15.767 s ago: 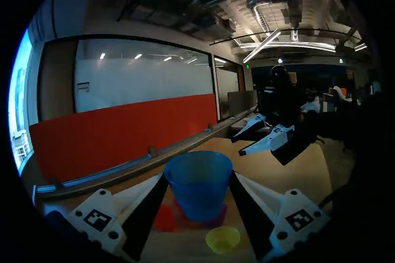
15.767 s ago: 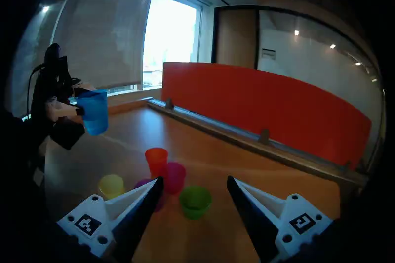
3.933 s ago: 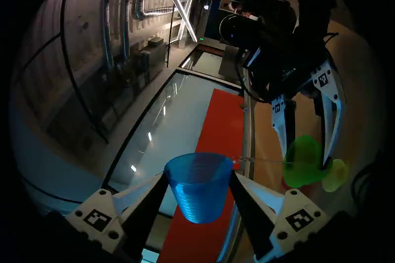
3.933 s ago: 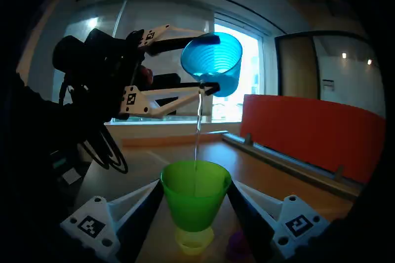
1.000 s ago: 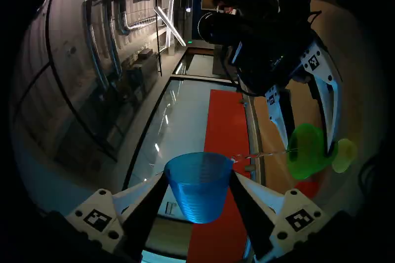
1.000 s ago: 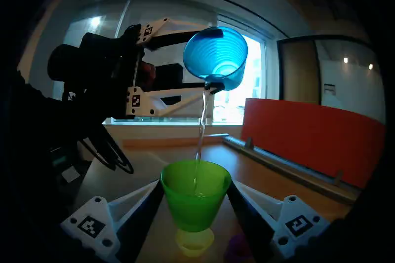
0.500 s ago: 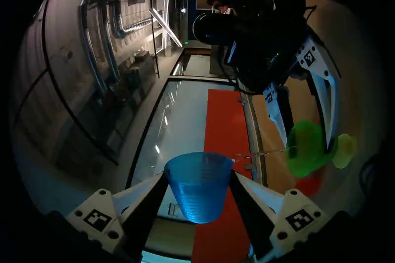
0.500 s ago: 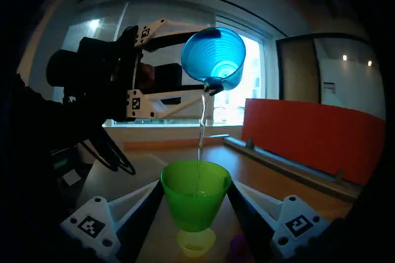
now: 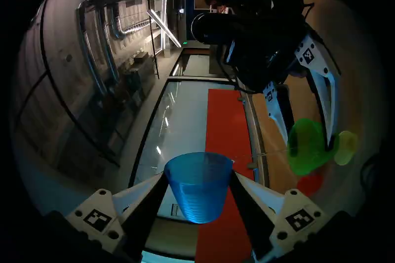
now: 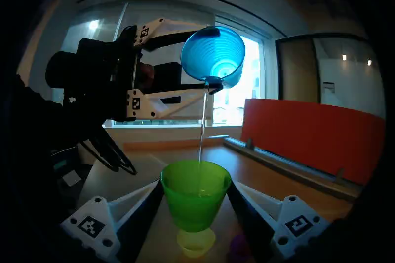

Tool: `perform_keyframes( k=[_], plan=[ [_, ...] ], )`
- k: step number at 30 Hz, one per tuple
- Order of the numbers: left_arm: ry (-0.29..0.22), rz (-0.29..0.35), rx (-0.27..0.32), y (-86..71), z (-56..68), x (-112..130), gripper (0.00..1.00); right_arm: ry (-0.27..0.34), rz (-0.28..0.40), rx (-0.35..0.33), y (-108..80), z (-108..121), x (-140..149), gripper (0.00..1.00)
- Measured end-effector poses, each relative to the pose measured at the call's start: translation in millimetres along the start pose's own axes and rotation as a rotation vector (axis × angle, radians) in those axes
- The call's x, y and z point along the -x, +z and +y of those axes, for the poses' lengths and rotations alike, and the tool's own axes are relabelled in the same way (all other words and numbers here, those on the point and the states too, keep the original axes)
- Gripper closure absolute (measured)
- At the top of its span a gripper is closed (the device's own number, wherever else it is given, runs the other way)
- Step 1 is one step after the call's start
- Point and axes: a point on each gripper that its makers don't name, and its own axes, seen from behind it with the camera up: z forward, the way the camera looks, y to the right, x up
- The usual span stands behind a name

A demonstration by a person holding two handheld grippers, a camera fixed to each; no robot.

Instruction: Pour water

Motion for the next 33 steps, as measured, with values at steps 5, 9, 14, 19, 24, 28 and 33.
perform_keyframes(
  k=[5, 9, 14, 19, 24, 28, 33],
  plan=[
    [0.02, -0.002, -0.001, 0.0, -0.2, 0.0, 0.14, -0.001, 0.001, 0.001, -0.2, 0.0, -0.7, 0.09],
    [0.028, 0.003, -0.002, 0.3, -1.1, -1.8, 0.14, 0.0, 0.002, 0.001, -0.3, 0.4, -0.9, 0.09],
    [0.046, 0.006, -0.004, 0.0, -1.5, -2.7, 0.14, 0.0, 0.002, 0.003, -0.4, 0.9, -0.5, 0.09],
    [0.079, 0.006, -0.004, 0.4, -1.4, -3.4, 0.14, 0.0, 0.002, 0.004, -0.6, 1.5, -0.7, 0.09],
    [0.103, 0.006, -0.006, 0.0, -1.7, -4.3, 0.14, 0.0, 0.003, 0.005, -0.8, 2.0, -0.6, 0.09],
    [0.119, 0.005, -0.012, -1.5, -3.1, -5.0, 0.14, 0.0, 0.003, 0.006, -1.2, 2.2, -1.1, 0.09],
    [0.135, 0.005, -0.013, -2.6, -4.8, -5.5, 0.14, -0.001, 0.004, 0.009, -1.7, 2.9, -1.5, 0.09]
  ],
)
